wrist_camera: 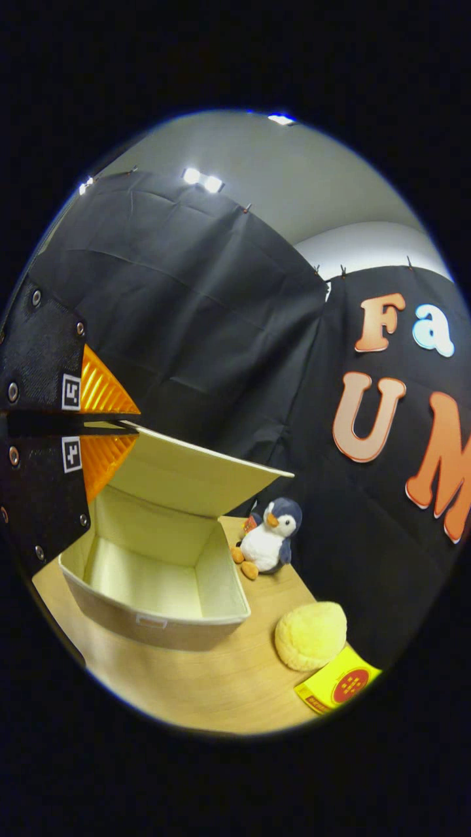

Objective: Open the storage box then place both shoes into the box .Put the left shoe in first, then the right shoe, with the right side of both shoes facing outward in a uniform manner.

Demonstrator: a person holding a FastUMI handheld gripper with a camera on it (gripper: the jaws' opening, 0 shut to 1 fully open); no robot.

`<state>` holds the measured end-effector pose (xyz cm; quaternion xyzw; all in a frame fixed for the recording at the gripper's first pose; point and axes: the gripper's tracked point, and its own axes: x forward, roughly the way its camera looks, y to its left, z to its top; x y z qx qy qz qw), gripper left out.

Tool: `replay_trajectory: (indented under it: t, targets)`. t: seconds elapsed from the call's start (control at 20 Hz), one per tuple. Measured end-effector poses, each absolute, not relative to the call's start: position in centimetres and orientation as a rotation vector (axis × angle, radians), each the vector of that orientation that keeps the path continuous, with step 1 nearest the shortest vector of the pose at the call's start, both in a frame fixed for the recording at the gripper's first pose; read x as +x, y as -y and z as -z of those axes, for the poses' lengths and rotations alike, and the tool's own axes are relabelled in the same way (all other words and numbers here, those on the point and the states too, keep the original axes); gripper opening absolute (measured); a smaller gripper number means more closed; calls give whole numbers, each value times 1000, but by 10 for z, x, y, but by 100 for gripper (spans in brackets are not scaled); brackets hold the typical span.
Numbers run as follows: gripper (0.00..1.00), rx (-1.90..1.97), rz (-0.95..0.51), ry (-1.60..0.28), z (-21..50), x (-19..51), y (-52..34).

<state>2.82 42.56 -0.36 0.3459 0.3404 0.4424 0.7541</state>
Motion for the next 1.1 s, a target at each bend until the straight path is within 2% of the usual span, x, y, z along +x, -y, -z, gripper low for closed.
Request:
replay_trajectory:
  t: [0.4, 0.6, 0.8, 1.0, 1.1]
  targets:
    - [0, 473, -998, -766, 25, 0, -555]
    - [0, 355, -1017, -829, 65, -23, -604]
    - [1, 240, -989, -871, 101, -41, -625]
    - [3, 163, -959, -864, 103, -49, -625]
    - [8, 147, -979, -842, 101, -51, -629]
